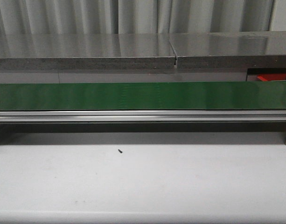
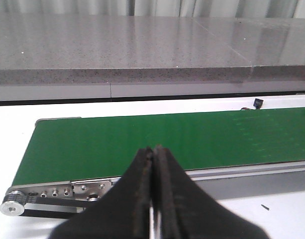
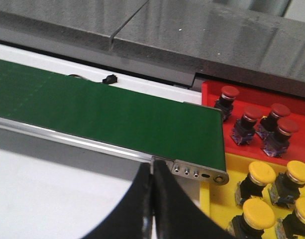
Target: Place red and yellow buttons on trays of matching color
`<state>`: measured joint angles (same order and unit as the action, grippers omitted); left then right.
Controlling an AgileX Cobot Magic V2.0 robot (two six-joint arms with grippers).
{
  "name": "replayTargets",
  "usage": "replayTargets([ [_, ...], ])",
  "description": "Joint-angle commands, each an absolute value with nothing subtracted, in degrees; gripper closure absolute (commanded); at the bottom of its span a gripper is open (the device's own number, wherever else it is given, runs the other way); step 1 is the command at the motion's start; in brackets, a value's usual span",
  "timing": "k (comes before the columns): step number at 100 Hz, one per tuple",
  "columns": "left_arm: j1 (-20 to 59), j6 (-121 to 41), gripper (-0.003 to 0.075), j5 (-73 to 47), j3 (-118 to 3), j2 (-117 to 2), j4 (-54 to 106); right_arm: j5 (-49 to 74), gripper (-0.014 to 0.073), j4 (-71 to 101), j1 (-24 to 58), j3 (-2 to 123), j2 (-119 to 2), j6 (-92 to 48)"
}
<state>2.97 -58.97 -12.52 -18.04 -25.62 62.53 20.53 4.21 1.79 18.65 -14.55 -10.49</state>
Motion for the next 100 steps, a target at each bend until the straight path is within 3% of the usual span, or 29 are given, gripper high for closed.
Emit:
replayTargets([
  [1,3.5,-58.5,0.0739,-10.7,-19.7,-25.8,63.8,9.3,0.0660,-0.4,1.8,14.8,-12.0,-5.2],
  [48,3.5,-58.5,0.0739,-10.7,-19.7,-25.8,63.8,0.7,0.0660,-7.0,1.8,-1.6,0.5,1.5],
  [100,3.5,-58.5,0.0739,-10.7,-19.7,-26.0,63.8,2.5,0.0660,-7.0,1.8,-1.6,1.6,1.5],
])
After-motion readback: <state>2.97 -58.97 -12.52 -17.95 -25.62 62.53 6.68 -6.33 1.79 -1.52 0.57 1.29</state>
